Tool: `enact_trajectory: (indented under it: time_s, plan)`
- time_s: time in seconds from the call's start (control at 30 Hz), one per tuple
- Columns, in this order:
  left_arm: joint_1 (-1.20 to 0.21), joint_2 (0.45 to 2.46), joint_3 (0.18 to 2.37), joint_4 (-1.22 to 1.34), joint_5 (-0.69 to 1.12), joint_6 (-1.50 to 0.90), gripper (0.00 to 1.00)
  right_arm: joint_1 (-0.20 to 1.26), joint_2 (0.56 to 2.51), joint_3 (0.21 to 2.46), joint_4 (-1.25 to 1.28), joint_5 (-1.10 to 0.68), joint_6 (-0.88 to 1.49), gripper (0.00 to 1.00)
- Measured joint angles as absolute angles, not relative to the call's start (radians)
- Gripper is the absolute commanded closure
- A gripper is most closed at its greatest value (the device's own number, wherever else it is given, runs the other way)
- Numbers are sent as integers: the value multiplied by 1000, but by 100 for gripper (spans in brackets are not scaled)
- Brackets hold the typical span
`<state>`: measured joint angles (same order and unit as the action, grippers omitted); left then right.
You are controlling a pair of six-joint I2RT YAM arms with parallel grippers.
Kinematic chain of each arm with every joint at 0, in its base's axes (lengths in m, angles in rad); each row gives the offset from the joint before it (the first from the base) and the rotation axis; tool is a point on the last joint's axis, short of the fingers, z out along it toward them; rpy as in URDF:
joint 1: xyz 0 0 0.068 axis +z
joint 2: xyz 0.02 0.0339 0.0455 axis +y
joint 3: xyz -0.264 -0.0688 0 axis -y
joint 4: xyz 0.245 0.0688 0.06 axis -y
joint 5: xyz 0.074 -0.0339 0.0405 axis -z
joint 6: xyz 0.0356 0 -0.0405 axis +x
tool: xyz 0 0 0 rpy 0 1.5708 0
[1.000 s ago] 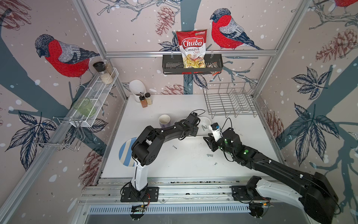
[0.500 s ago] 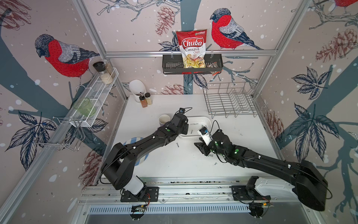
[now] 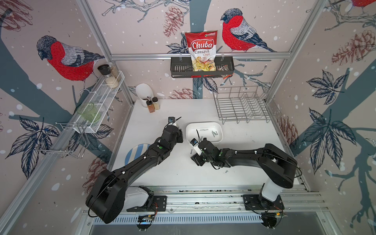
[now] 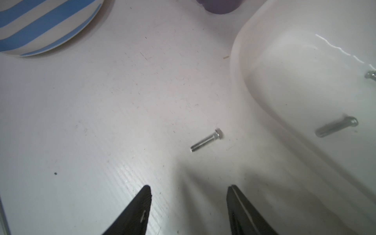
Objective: Put the screws on the desktop into the storage box
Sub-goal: Pick up the screw from the center of the board.
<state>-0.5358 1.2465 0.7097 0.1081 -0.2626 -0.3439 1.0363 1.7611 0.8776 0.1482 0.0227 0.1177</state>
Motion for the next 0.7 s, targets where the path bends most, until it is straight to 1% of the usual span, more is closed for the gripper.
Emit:
enact_trajectory:
  time_s: [0.1, 0.27, 0.53, 0.7]
  plan:
    - [-534, 1236, 708, 129, -261, -345, 61, 1038, 1795, 894, 148, 52, 137, 35]
    - [-533, 1236, 708, 130, -260, -352, 60, 1039, 1835, 918, 149, 74, 157, 36]
    - [-533, 1242, 709, 131, -257, -360, 60, 1044, 1881, 957, 147, 97, 158, 46]
    - [-533, 1248, 709, 130, -253, -360, 60, 1065, 1901, 983, 128, 134, 151, 50]
